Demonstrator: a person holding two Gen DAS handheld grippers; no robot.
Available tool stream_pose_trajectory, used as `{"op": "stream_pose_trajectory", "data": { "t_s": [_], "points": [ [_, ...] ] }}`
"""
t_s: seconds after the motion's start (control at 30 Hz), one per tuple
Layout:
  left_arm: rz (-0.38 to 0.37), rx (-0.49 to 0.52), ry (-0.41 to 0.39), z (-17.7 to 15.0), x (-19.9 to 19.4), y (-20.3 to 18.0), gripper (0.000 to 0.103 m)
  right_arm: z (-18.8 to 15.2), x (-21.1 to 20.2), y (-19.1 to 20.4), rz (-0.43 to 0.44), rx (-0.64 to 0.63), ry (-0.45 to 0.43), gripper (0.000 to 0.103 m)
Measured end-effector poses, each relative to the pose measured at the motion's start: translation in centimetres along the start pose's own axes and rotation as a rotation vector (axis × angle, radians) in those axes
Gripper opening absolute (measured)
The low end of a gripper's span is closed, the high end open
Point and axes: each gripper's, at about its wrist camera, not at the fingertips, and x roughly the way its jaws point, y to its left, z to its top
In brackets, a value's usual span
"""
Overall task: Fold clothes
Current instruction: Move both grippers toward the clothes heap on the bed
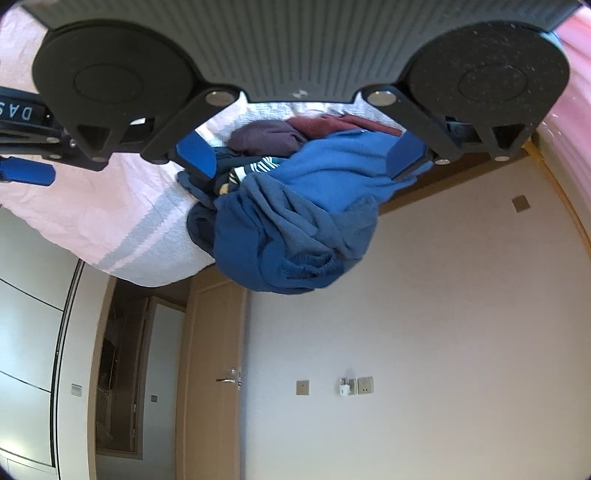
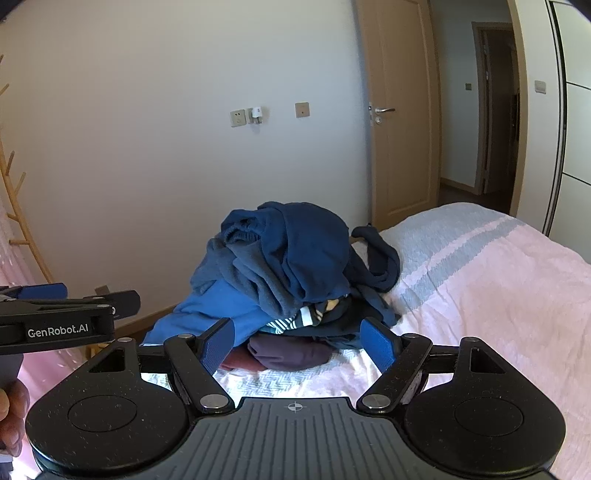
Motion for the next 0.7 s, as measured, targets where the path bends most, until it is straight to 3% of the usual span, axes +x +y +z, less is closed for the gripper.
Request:
{"op": "stream_pose_trajectory", "data": {
  "t_s": [0.2, 0.33, 0.7],
  "points": [
    [0.046, 0.047, -0.020, -0.9, -1.2, -3.5, 0.097, -0.3, -0.1, -0.2, 0.003, -0.001, 0.000, 0.078],
    [-0.045, -0.037, 0.033, -0.3, 0.3, 0.5, 0.097, -0.6, -0.1, -0.4, 0.005, -0.001, 0.001, 0.078],
    [-0.035, -0.051, 0.058, -0.3, 0.2, 0.4, 0.098, -1.0, -0.1, -0.5, 0.008, 0.001, 0.003, 0.078]
  ]
}}
